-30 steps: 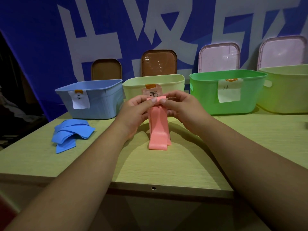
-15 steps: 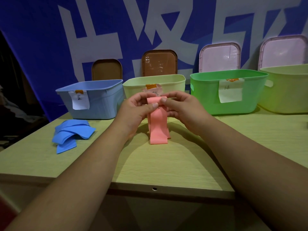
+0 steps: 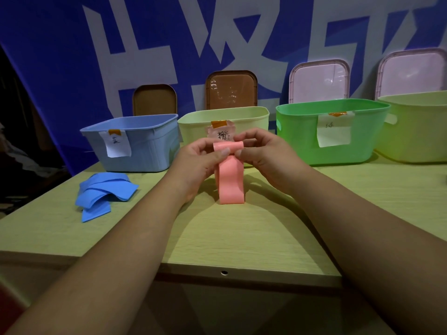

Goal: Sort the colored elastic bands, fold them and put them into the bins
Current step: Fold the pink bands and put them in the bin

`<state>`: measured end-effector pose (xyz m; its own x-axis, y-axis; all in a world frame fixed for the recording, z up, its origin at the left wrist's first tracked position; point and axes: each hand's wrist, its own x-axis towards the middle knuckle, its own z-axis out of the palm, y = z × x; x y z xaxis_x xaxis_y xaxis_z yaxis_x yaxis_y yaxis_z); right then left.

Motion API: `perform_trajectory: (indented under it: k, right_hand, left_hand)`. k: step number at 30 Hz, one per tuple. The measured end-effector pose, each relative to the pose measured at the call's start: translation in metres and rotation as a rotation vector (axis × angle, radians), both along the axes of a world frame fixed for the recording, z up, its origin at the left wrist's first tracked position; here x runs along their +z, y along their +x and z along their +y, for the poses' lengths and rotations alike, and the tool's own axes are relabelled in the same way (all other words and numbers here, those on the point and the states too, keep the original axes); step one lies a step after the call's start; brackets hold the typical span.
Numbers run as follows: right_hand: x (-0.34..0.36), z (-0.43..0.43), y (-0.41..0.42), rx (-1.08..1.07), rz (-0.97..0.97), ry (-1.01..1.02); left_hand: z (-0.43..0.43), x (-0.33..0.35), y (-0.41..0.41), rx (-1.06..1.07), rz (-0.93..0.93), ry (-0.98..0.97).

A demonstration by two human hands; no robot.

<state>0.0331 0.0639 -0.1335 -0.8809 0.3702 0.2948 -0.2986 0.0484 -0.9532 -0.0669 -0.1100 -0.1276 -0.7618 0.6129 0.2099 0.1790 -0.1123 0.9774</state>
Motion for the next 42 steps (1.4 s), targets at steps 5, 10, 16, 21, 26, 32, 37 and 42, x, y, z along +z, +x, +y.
perform_trajectory:
  k: [5,10,16,21,26,32,37,42]
  right_hand:
    - [0.0014,-0.0019,-0.0019,-0.011,-0.003,-0.027]
    - [-0.0005,-0.003,0.0004,-0.035,-0.021,0.003]
    - [0.0013,-0.0011,0.0018,-0.008,0.003,-0.031]
    - [0.0007,0.0001,0.0009,-0.002,0.023,-0.026]
    - [0.0005,0.0004,0.0005,-0.024,0.024,-0.008]
    - [-0.0002,0.0013,0.0002,-0.054,0.043,0.023]
    - [-0.0013,0.0011,-0.0012,-0.078,0.051,0.033]
    - [-0.0025,0.0011,-0.0033,-0.068,0.062,0.033]
  left_hand:
    - [-0.0012,-0.0009,-0.0017,-0.005,0.031,0.035]
    - [-0.0012,-0.0019,-0.0017,-0.021,0.024,0.062]
    - [0.0015,-0.0015,0.0012,-0.081,-0.057,0.056]
    - [0.0022,-0.0007,0.0032,-0.086,-0.078,0.037]
    - [-0.0005,0.0013,0.0031,-0.097,-0.113,0.067]
    - [-0.0005,0.0017,0.0046,-0.093,-0.134,0.042]
    - [-0.001,0.0025,0.005,-0.093,-0.11,0.013]
    - [-0.0011,0.0017,0.0039,-0.084,-0.06,-0.01]
